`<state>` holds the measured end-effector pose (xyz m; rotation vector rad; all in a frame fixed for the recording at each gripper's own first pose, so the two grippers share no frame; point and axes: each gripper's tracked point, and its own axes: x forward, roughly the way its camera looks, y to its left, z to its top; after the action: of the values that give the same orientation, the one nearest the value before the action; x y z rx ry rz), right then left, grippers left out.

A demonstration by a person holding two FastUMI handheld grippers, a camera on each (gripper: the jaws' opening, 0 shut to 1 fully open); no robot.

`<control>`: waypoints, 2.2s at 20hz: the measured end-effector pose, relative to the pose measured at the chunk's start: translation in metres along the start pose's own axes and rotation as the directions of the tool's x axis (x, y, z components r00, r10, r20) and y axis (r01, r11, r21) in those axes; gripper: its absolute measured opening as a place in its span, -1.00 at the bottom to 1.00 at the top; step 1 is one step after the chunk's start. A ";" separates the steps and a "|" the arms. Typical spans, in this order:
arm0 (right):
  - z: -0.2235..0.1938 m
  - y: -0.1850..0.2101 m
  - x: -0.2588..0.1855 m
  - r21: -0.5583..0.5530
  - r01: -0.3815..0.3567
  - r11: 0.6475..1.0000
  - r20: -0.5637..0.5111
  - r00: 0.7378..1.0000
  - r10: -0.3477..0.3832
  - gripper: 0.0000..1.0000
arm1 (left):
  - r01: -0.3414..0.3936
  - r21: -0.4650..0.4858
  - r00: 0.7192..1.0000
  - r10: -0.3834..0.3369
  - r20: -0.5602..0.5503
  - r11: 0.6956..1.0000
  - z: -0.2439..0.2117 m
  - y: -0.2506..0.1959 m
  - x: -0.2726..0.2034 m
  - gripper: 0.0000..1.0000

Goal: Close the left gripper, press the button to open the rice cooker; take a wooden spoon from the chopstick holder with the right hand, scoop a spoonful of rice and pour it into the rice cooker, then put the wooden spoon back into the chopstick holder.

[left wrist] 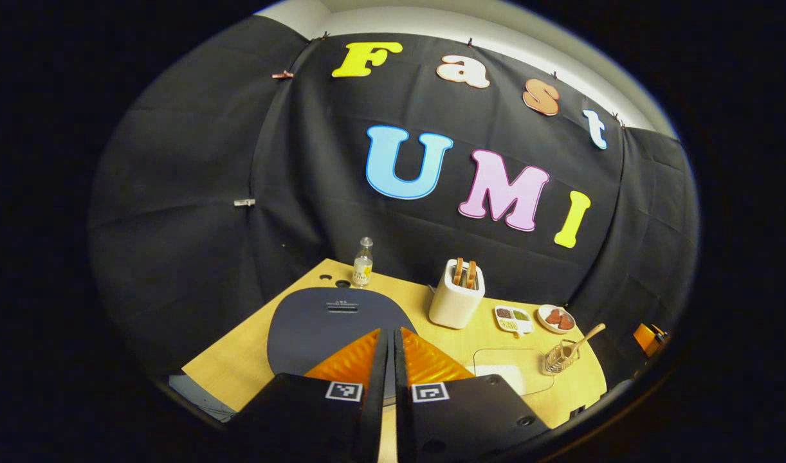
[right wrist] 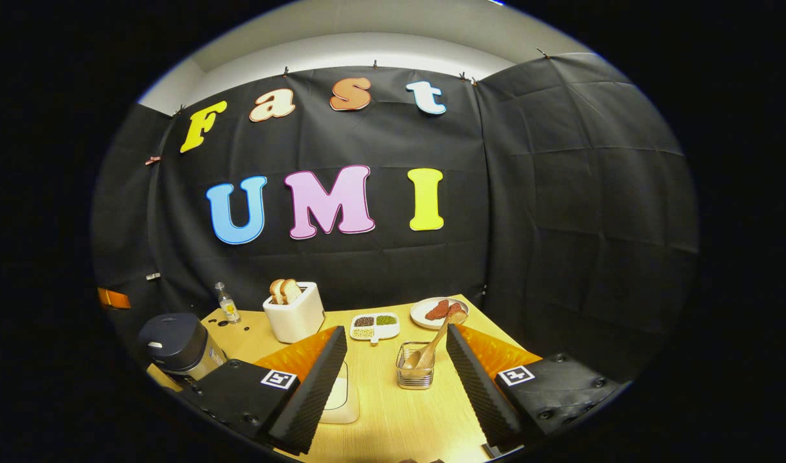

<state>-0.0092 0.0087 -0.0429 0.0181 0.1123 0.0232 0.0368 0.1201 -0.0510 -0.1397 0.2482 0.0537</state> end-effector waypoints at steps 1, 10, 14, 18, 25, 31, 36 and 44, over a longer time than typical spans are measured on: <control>0.000 0.001 0.000 0.003 0.000 1.000 -0.001 1.000 0.000 0.95 | -0.020 0.004 1.000 0.020 -0.014 1.000 -0.003 0.010 0.004 -0.78; 0.000 -0.004 -0.017 0.003 0.059 0.998 -0.010 0.998 -0.059 0.95 | -0.050 -0.026 0.970 0.042 -0.237 0.998 -0.054 0.047 0.046 -0.89; 0.000 0.000 -0.028 -0.002 0.100 0.995 -0.008 0.995 -0.100 0.94 | 0.000 -0.021 0.958 -0.006 -0.286 1.000 -0.073 0.041 0.055 -0.89; -0.003 0.004 -0.039 0.002 0.146 0.989 -0.004 0.989 -0.146 0.94 | 0.029 0.046 0.956 -0.014 -0.293 0.999 -0.081 0.040 0.053 -0.87; -0.007 0.012 -0.040 -0.012 0.161 0.987 -0.018 0.987 -0.161 0.94 | 0.034 0.136 0.958 0.007 -0.286 0.990 -0.092 0.040 0.053 -0.87; -0.003 0.012 -0.005 -0.008 0.095 0.995 -0.028 0.995 -0.096 0.95 | -0.002 0.085 0.988 0.015 -0.154 0.996 -0.049 0.038 0.039 -0.88; -0.004 -0.010 0.032 0.023 0.081 0.996 -0.051 0.995 -0.080 0.86 | -0.162 0.113 0.976 0.142 0.167 0.980 0.066 0.032 0.005 -0.84; -0.028 -0.055 0.089 0.065 0.112 0.992 -0.124 0.987 -0.104 0.94 | -0.142 0.022 0.965 0.134 0.226 0.990 0.055 -0.022 -0.011 -0.26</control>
<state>0.0776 -0.0440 -0.0821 0.0823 0.2343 -0.0884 0.0406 0.1055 0.0076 -0.0777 0.0330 0.2022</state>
